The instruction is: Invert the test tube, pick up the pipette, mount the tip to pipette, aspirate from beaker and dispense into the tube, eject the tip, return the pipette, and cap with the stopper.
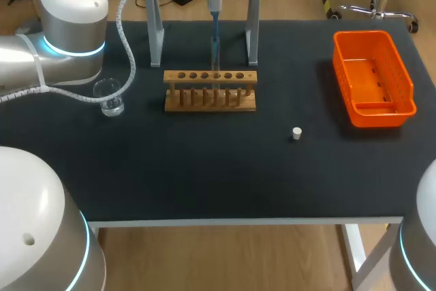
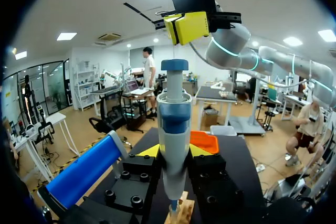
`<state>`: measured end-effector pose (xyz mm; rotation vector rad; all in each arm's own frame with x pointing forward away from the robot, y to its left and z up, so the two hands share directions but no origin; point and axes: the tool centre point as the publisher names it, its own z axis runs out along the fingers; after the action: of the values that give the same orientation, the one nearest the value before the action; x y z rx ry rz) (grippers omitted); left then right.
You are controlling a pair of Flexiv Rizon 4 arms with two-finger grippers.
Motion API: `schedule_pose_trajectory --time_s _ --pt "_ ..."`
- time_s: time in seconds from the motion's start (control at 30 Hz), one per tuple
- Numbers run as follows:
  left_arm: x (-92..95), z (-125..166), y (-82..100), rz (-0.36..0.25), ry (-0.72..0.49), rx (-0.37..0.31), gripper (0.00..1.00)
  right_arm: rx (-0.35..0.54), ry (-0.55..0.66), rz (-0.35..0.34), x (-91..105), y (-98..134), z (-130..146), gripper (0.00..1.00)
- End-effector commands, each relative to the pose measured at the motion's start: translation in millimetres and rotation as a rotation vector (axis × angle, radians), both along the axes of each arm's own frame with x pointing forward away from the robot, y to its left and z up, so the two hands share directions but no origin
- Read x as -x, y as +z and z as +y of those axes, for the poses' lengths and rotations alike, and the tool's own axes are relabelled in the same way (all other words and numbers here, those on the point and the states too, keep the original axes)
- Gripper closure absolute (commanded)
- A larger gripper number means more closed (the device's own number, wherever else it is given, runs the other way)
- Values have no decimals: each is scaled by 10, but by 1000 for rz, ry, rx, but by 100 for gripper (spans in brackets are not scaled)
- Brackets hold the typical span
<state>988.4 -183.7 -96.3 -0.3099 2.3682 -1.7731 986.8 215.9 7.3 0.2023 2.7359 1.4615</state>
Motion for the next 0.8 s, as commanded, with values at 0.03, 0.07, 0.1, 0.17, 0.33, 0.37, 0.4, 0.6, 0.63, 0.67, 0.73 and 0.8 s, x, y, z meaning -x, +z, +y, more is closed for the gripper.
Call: schedule_pose_trajectory --time_s 0.03,0.07,0.1,0.17,0.33,0.37,0.4,0.6,0.63,0.67,0.73,0.8 --pt "2 -7 7 1 3 -2 100 9 2 12 -42 -12 62 100" --pt "2 -7 7 1 3 -2 100 10 2 14 -44 -20 69 100" --pt "2 -7 7 1 3 -2 100 10 2 16 -46 -29 77 100" --pt "2 -7 7 1 3 -2 100 13 2 19 -49 -45 89 100" --pt "2 -7 7 1 3 -2 100 17 2 25 -56 -76 114 100" --pt "2 -7 7 1 3 -2 100 17 2 26 -56 -77 116 100" --pt "2 -7 7 1 3 -2 100 17 2 27 -56 -80 117 100" --pt "2 -7 7 1 3 -2 100 20 5 32 -46 -101 126 100" --pt "2 -7 7 1 3 -2 100 21 6 33 -42 -108 125 100" --pt "2 -7 7 1 3 -2 100 22 6 34 -39 -115 124 100" --pt "2 -7 7 1 3 -2 100 24 7 36 -34 -131 123 100" --pt "2 -7 7 1 3 -2 100 27 7 38 -36 -147 123 100"
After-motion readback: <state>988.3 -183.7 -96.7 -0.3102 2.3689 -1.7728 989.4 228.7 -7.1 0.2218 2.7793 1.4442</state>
